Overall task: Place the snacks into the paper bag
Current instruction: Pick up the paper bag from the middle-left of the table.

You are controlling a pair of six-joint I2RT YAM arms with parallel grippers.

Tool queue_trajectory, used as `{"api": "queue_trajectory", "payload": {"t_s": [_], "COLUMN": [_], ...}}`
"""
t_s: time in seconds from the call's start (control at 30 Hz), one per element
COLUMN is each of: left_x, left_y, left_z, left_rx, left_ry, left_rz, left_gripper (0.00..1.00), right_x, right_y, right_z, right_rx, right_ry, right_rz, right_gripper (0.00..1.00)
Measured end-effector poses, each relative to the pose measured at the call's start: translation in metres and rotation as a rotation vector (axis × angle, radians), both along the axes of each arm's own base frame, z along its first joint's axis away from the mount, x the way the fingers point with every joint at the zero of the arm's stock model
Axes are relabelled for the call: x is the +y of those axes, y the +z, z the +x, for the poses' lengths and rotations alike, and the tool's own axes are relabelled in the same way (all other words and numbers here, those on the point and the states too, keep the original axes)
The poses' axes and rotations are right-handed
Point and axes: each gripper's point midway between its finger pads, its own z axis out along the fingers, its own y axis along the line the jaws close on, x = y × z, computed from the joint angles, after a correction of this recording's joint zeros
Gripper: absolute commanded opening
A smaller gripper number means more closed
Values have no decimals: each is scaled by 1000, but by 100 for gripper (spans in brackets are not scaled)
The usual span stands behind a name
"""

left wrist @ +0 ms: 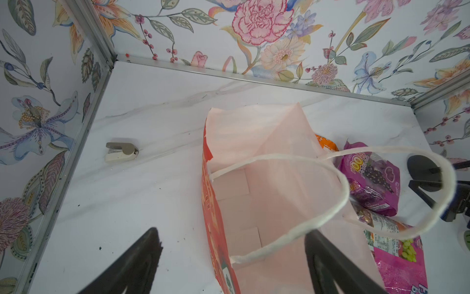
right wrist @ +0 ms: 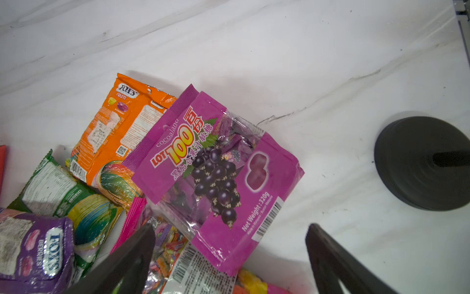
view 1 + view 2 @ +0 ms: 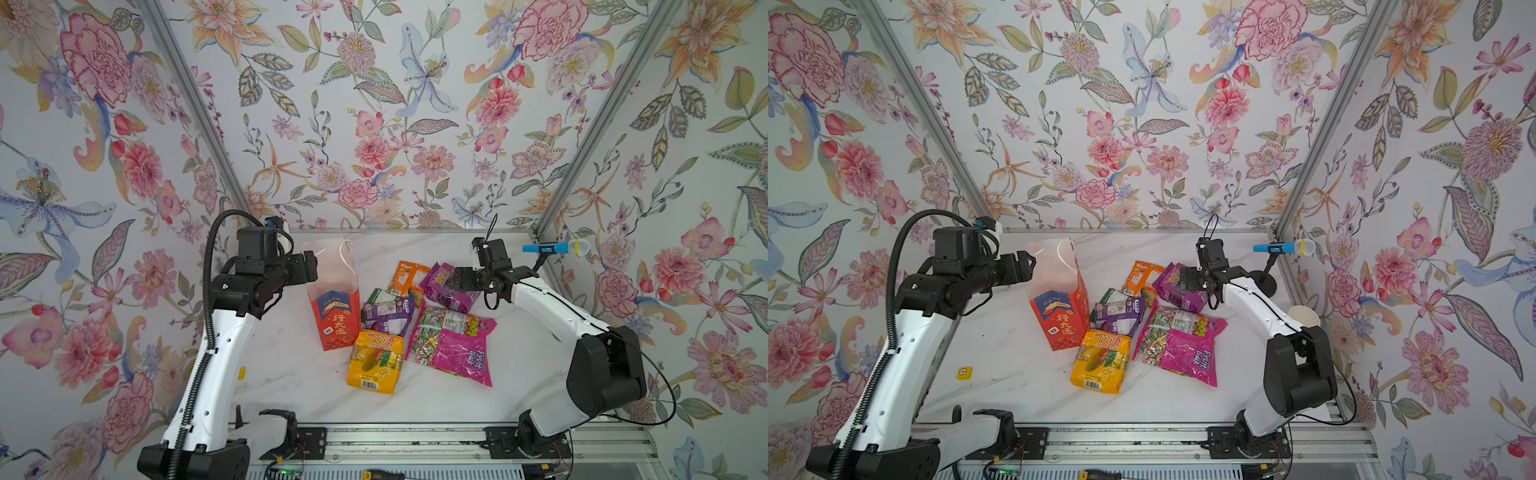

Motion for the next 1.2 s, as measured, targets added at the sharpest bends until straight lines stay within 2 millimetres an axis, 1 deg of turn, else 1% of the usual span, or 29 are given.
{"api": "queue_trajectory", "payload": {"t_s": [0.13,0.23,0.37,0.43,0.5,0.53,0.67,0.77,0.9,0.93,1.07,1.2], "left_x": [1,5,4,3,2,2,2,2,2,2,2,0], "left_y": [-17,-26,-32,-34,-36,-37,-45,-56,-69,-71,-72,-71], "left_z": [11,17,23,26,29,30,35,34,31,31,32,33], "left_rx": [47,72,76,74,73,73,81,107,141,144,142,133], "left_ry": [2,12,7,5,6,4,2,1,0,0,3,0], "left_rz": [40,65,70,70,68,70,74,78,82,82,77,74], "left_gripper": [89,86,76,70,60,58,56,55,50,49,33,23], "right_x": [2,3,3,3,3,3,2,2,2,2,6,16], "right_y": [1,0,-2,-4,-5,-5,-5,-5,-5,-4,0,1], "right_z": [-1,-1,-2,-3,-4,-4,-3,-3,-3,-3,5,17], "right_rx": [1,3,7,11,12,11,11,11,11,10,-1,-7], "right_ry": [8,12,14,14,14,14,13,13,13,13,15,40], "right_rz": [10,14,15,14,13,14,14,14,14,14,17,8], "right_gripper": [95,95,95,95,96,96,96,96,96,95,94,91]}}
